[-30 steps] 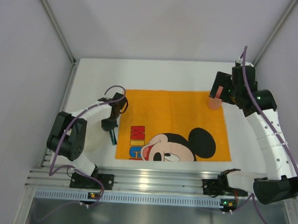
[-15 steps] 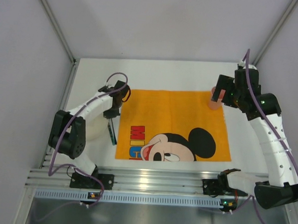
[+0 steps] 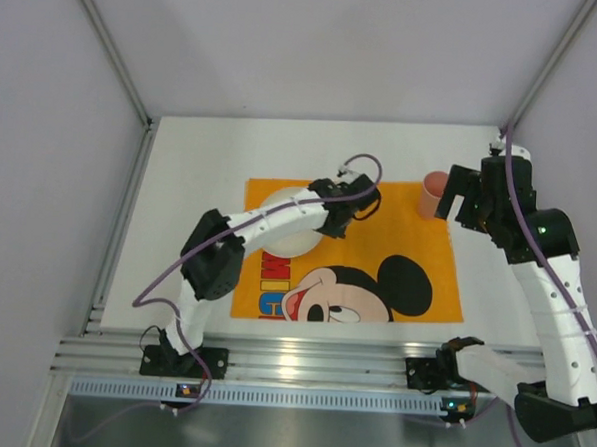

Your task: Set the dinner table for one person

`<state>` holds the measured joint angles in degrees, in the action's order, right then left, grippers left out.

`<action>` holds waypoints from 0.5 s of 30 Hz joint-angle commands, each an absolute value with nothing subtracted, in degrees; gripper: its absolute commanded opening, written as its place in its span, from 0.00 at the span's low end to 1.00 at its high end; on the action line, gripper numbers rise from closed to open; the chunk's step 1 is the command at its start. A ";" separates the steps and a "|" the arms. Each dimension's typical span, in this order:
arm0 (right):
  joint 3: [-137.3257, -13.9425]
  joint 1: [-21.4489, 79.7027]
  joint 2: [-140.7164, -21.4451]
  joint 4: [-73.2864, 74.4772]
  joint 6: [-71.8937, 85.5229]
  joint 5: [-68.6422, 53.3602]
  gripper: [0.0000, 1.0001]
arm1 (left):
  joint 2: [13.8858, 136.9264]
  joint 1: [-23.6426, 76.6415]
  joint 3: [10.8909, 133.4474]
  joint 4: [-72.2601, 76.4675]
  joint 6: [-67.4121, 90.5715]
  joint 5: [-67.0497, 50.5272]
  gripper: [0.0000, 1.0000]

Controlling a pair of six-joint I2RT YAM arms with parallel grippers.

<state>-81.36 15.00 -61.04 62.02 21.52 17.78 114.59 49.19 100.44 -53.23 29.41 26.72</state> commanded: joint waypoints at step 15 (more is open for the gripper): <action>-74.53 15.38 -47.37 74.00 24.79 24.00 1.00 | 127.61 63.02 113.81 -52.56 29.00 15.56 0.00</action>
